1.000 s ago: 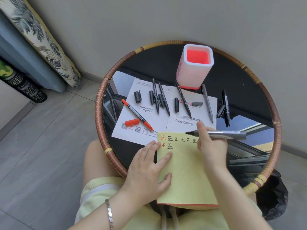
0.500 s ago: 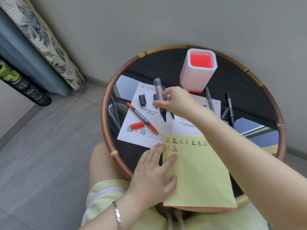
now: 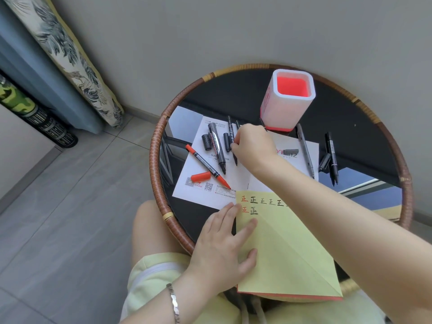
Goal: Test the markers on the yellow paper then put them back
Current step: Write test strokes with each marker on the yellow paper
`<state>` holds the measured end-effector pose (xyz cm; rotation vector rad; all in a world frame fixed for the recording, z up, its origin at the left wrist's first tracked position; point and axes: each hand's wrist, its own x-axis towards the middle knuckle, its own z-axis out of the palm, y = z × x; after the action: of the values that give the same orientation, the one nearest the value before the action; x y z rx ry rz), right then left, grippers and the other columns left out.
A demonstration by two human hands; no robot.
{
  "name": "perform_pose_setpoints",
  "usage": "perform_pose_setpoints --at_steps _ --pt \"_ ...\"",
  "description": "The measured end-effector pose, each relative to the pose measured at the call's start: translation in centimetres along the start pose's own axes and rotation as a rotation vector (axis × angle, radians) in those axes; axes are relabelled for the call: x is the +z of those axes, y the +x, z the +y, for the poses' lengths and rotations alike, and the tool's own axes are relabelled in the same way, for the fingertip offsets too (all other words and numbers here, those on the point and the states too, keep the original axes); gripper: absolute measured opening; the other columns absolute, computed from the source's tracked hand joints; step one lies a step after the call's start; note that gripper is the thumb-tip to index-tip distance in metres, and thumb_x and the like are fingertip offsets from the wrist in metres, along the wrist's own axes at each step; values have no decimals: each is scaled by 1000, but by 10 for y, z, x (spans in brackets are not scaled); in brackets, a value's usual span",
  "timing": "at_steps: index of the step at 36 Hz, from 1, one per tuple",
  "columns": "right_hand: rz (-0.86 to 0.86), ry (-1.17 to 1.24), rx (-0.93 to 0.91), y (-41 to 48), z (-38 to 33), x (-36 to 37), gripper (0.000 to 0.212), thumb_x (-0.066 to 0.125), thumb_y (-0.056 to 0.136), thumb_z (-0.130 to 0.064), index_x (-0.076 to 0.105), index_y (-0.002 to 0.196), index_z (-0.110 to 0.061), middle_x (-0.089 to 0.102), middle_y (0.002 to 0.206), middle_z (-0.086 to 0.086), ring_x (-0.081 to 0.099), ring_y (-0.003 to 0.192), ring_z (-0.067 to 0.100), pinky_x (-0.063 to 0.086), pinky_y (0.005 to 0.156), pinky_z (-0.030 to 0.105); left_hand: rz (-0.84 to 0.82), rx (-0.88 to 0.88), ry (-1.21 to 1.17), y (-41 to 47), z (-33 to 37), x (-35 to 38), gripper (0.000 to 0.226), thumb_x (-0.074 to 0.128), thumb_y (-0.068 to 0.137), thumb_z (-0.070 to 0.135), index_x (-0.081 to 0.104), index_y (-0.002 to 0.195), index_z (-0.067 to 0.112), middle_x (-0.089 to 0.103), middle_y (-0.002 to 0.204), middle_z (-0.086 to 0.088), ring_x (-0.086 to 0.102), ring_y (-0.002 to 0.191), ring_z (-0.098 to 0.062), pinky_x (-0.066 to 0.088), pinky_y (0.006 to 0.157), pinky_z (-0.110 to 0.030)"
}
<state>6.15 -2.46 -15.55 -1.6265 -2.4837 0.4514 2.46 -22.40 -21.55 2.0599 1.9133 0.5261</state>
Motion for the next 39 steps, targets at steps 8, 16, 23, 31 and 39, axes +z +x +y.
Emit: perform_pose_setpoints --at_steps 8,16,23,31,39 --pt "-66 -66 59 -3 -11 6 37 55 82 1 29 59 -10 45 76 9 51 82 31 35 61 29 6 8 -5 0 1 -2 47 51 73 46 63 114 27 58 127 -12 39 124 -23 26 104 -34" --pt "-112 449 267 -17 -6 -7 29 61 74 -7 41 53 -5 36 52 10 32 52 20 21 44 25 8 15 12 0 1 -2 47 51 73 45 64 113 26 58 125 -13 40 123 -24 26 103 -34" --pt "-156 1129 416 -63 27 -36 23 61 86 -24 65 104 -12 57 70 -8 52 58 3 43 55 11 38 -4 32 1 5 2 46 51 70 45 62 110 26 59 121 -15 42 119 -26 31 98 -38" --pt "327 1187 339 -125 70 -43 21 57 88 -13 45 71 -18 52 45 -7 45 46 11 38 47 16 64 -36 45 4 11 8 43 50 71 42 66 104 20 58 123 -18 41 119 -29 29 99 -40" --pt "241 1181 352 -153 72 -5 11 63 83 -9 56 77 -13 67 69 5 65 65 10 51 55 20 42 -32 50 3 11 5 44 50 73 42 64 110 22 56 126 -17 40 122 -28 27 101 -38"
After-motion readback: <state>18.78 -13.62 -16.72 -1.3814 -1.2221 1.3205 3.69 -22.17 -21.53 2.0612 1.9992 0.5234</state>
